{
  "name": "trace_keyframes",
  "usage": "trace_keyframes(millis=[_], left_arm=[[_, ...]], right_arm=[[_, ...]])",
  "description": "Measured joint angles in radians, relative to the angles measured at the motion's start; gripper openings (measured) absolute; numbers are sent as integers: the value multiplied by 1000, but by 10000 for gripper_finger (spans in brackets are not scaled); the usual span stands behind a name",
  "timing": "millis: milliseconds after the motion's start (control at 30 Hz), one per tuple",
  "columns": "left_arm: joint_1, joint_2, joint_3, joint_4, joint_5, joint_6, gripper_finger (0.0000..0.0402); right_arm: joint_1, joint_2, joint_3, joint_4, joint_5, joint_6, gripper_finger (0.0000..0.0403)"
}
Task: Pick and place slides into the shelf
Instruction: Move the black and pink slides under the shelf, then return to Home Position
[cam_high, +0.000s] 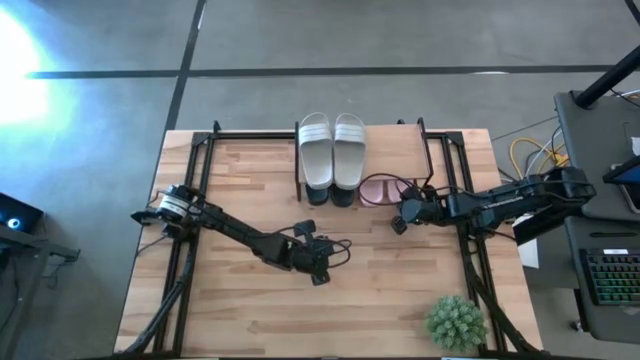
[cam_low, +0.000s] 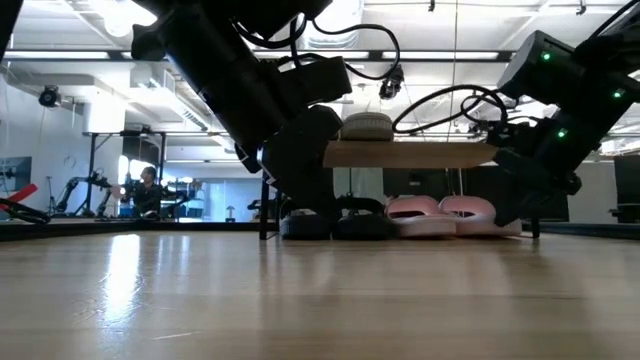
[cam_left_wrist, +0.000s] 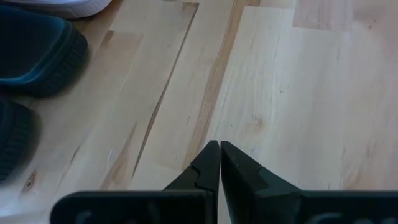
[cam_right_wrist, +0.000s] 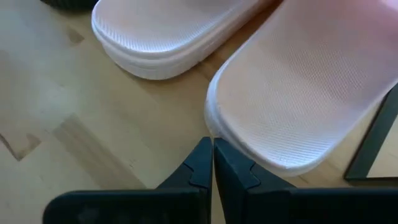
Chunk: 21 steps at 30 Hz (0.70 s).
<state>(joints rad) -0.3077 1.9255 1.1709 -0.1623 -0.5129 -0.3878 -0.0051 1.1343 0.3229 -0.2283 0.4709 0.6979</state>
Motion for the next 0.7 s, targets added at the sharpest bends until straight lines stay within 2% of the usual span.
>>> trace_keyframes(millis=[67,267,467,700], left_arm=[[0,0,0,0,0,0,0],[0,0,0,23,0,-1,0],[0,0,1,99,12,-3,0],[3,0,7,158,55,-3,0]], right_arm=[[0,-1,0,0,-14,0,8],[28,-22,8,1,-164,51,8],[130,-105,11,-6,-161,144,8],[257,-296,11,47,-159,124,8]])
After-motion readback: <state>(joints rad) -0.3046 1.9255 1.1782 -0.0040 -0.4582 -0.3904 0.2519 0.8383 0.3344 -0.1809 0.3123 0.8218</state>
